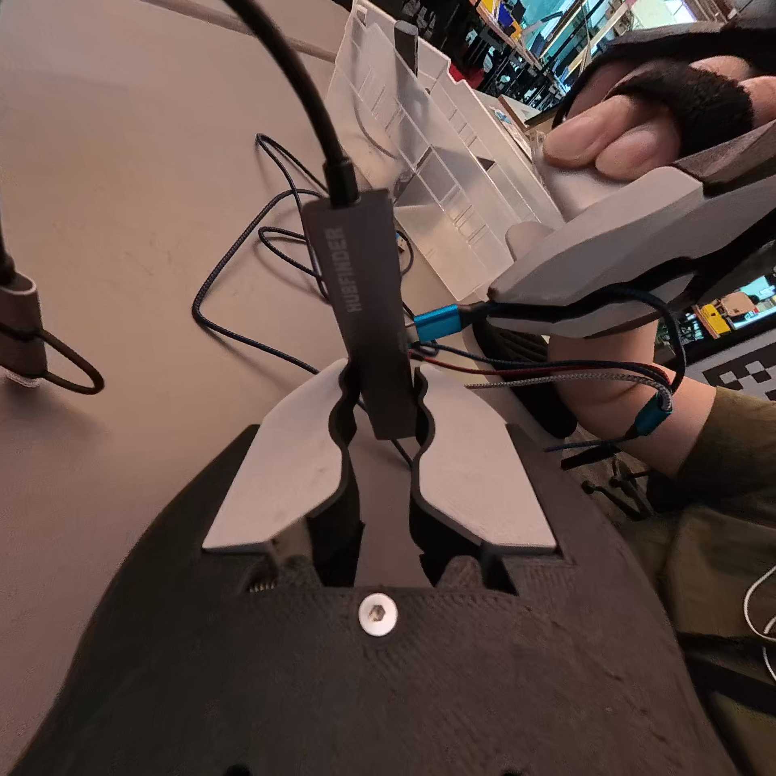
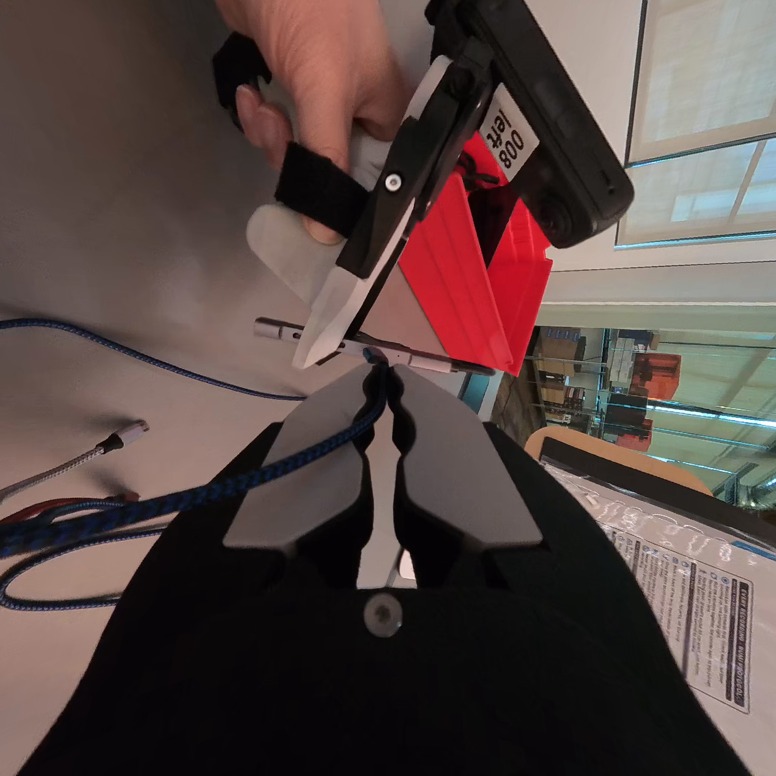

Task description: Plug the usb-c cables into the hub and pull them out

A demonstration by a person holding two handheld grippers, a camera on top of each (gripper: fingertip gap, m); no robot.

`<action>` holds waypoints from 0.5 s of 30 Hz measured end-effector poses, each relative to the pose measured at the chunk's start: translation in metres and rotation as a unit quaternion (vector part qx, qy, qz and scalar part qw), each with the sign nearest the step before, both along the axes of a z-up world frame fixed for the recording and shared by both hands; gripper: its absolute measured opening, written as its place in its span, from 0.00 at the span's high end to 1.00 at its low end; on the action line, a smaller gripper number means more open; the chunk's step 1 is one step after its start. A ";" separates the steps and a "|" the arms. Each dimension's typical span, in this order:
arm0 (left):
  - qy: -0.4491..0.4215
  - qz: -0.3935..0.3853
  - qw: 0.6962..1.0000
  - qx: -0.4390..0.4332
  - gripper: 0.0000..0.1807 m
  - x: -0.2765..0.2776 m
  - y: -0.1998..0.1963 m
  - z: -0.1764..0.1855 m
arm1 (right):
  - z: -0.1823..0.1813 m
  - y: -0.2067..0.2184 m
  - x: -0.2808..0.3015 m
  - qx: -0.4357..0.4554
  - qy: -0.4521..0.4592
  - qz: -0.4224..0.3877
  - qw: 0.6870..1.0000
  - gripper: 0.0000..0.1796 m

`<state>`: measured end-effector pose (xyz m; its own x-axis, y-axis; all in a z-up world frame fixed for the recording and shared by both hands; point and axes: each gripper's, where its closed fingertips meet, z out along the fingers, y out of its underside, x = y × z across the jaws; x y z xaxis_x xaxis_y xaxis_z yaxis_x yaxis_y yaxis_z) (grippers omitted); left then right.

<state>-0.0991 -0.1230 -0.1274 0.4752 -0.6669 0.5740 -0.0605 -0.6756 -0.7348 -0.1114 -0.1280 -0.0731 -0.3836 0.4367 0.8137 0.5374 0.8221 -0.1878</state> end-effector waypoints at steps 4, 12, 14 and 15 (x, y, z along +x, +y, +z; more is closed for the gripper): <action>0.031 0.021 0.999 0.002 0.87 -0.006 0.003 -0.005 | -0.008 0.002 0.002 -0.028 -0.015 -0.013 0.999 0.98; 0.094 0.108 0.989 0.036 0.86 -0.026 0.021 -0.014 | -0.019 0.016 -0.013 -0.103 0.027 -0.064 0.992 0.98; 0.116 0.128 0.984 0.049 0.86 -0.031 0.024 -0.018 | -0.024 0.019 -0.015 -0.109 0.028 -0.072 0.991 0.98; 0.132 0.136 0.980 0.056 0.86 -0.033 0.025 -0.020 | -0.027 0.021 -0.016 -0.112 0.027 -0.076 0.990 0.98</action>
